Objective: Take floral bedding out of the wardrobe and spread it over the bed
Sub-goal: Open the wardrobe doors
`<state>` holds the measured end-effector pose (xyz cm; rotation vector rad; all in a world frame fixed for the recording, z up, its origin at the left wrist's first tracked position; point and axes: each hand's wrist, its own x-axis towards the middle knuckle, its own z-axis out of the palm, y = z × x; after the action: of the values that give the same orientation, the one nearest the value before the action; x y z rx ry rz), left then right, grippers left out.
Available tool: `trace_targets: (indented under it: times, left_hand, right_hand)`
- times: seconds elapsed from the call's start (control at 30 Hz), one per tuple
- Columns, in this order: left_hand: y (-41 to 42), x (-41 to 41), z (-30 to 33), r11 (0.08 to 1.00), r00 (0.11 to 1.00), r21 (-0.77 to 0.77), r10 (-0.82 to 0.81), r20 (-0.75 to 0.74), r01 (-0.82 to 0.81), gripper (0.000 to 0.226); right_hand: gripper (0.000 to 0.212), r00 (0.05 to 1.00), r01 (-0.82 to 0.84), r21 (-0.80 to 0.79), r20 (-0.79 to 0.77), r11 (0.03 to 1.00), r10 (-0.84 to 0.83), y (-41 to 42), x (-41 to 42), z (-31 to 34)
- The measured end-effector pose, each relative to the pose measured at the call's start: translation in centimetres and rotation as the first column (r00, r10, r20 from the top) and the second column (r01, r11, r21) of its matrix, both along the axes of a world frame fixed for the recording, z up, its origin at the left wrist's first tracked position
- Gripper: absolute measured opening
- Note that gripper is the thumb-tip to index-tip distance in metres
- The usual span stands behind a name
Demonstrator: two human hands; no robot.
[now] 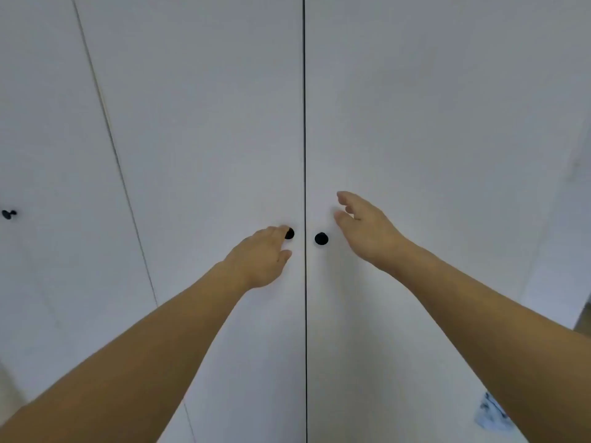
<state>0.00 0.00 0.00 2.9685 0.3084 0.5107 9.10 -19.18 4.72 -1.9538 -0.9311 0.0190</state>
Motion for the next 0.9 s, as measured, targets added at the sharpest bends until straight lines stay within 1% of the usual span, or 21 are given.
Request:
trace_targets:
  times: [0.07,0.13,0.27,0.33,0.37,0.4,0.43,0.5,0.53,0.6,0.63,0.7,0.77,0.83,0.9]
  left_hand:
    - [0.2,0.5,-0.2,1.000,0.999,-0.003,-0.010,0.050,0.010,0.048]
    - [0.1,1.1,-0.5,1.000,0.997,-0.025,-0.012,0.079,0.014,0.044]
    - [0.0,1.5,-0.4,0.974,0.976,-0.226,0.028,0.216,0.022,0.033]
    - [-0.4,0.4,-0.7,0.960,0.961,-0.279,0.056,0.270,0.022,0.026]
    - [-0.8,-0.5,-0.9,0.957,0.947,-0.291,0.080,0.311,0.015,0.018]
    - [-1.4,-1.5,-1.2,0.953,0.930,-0.304,0.118,0.348,-0.007,0.009]
    - [-1.9,-3.1,-1.5,0.944,0.911,-0.327,0.172,0.376,-0.043,0.008]
    - [-2.8,-6.3,-2.1,0.905,0.881,-0.414,0.272,0.386,-0.098,0.026]
    - [-3.0,-7.9,-2.4,0.881,0.871,-0.463,0.301,0.387,-0.099,0.034]
    - [-2.7,-12.2,-2.3,0.856,0.866,-0.499,0.348,0.359,-0.137,0.045]
    - [-2.4,-14.0,-2.0,0.851,0.873,-0.498,0.364,0.325,-0.169,0.050]
    - [-1.5,-17.6,-1.5,0.847,0.873,-0.481,0.395,0.286,-0.225,0.053]
    - [-1.0,-20.3,-1.4,0.848,0.867,-0.473,0.406,0.289,-0.239,0.051]
    - [-0.5,-23.5,-2.4,0.811,0.822,-0.521,0.473,0.317,-0.265,0.054]
    - [0.1,-26.2,-3.6,0.731,0.745,-0.628,0.570,0.346,-0.268,0.063]
  right_hand:
    - [0.047,0.999,0.019,0.056,-0.034,0.998,-0.017,0.5,0.2,0.1]
    - [0.046,0.997,0.022,0.068,-0.072,0.997,-0.017,1.0,0.0,0.2]
    - [0.046,0.988,0.030,0.135,-0.153,0.990,-0.009,2.1,-0.7,0.7]
    - [0.046,0.983,0.013,0.152,-0.181,0.988,0.015,2.6,-1.9,0.7]
    - [0.046,0.983,0.000,0.159,-0.181,0.987,0.029,2.8,-2.8,0.7]
    - [0.046,0.983,-0.011,0.168,-0.177,0.986,0.041,3.0,-3.6,0.8]
    - [0.045,0.985,-0.024,0.175,-0.163,0.984,0.053,3.2,-4.7,1.0]
    - [0.041,0.990,-0.068,0.196,-0.111,0.978,0.091,3.7,-6.7,1.7]
    - [0.037,0.987,-0.118,0.207,-0.079,0.971,0.137,3.9,-7.8,2.1]
    - [0.027,0.960,-0.275,0.223,0.018,0.935,0.278,4.9,-10.6,2.7]
    - [0.023,0.944,-0.329,0.221,0.069,0.918,0.322,5.5,-11.9,2.8]
    - [0.019,0.918,-0.394,0.227,0.147,0.891,0.368,7.0,-14.8,3.0]
    - [0.017,0.900,-0.430,0.252,0.199,0.867,0.388,8.1,-17.0,2.9]
    - [0.016,0.871,-0.488,0.280,0.218,0.827,0.440,9.8,-19.4,2.7]
    - [0.015,0.848,-0.529,0.308,0.227,0.790,0.479,11.5,-21.5,2.3]
